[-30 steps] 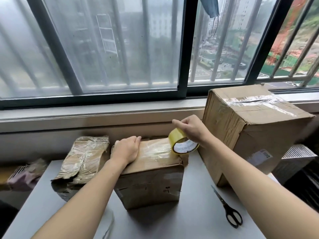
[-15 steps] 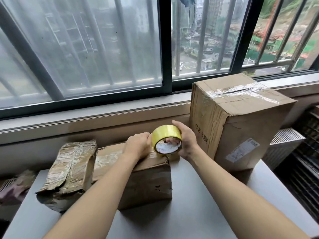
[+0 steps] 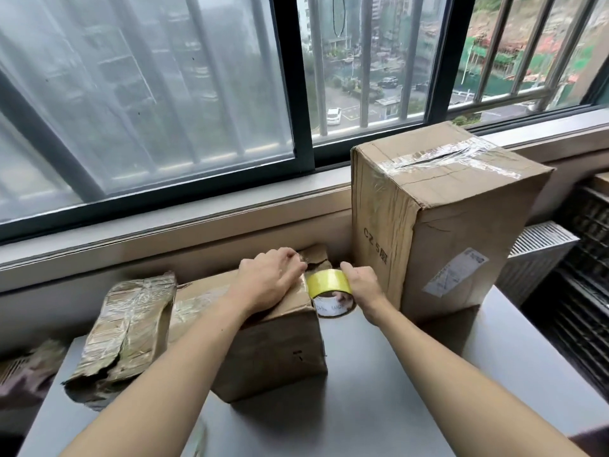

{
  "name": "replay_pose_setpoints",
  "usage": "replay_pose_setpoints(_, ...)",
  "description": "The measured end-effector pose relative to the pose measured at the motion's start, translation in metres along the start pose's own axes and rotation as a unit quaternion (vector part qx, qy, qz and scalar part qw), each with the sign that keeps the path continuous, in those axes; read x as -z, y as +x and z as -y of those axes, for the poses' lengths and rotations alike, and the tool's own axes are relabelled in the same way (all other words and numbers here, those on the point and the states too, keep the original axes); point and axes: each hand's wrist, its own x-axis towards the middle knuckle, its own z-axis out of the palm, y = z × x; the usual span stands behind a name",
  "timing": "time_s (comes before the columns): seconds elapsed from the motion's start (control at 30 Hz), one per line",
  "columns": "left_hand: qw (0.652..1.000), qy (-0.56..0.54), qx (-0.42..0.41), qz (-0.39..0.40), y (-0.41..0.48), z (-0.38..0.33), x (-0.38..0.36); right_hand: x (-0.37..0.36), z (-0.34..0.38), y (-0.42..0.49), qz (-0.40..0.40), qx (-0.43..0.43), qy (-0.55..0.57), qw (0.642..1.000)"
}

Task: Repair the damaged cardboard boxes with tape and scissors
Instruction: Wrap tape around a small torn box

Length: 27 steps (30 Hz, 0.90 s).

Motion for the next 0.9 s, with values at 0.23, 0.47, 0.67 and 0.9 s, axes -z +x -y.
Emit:
replay_pose_setpoints(0.23, 0.964, 0.068, 0.238, 0.097, 0.027, -0.021, -0.023, -0.005, 0.01, -0.002, 0.003, 0.007, 0.01, 1.0)
replay_pose_setpoints(0.47, 0.949, 0.104, 0.263, 0.138, 0.047, -0.042, -0.029, 0.009, 0.015, 0.003, -0.05, -0.001, 0.112, 0.992)
replay_pose_setpoints(0.67, 0.975, 0.08, 0.189, 0.083, 0.025, -0.05, 0.017, 0.007, 0.039, -0.005, -0.016, -0.013, 0.19, 0.982)
replay_pose_setpoints(0.9, 0.981, -0.053, 0.185, 0.017, -0.015, -0.009, 0.071, -0.033, 0.093, -0.022, 0.109, 0.055, 0.156, 0.98)
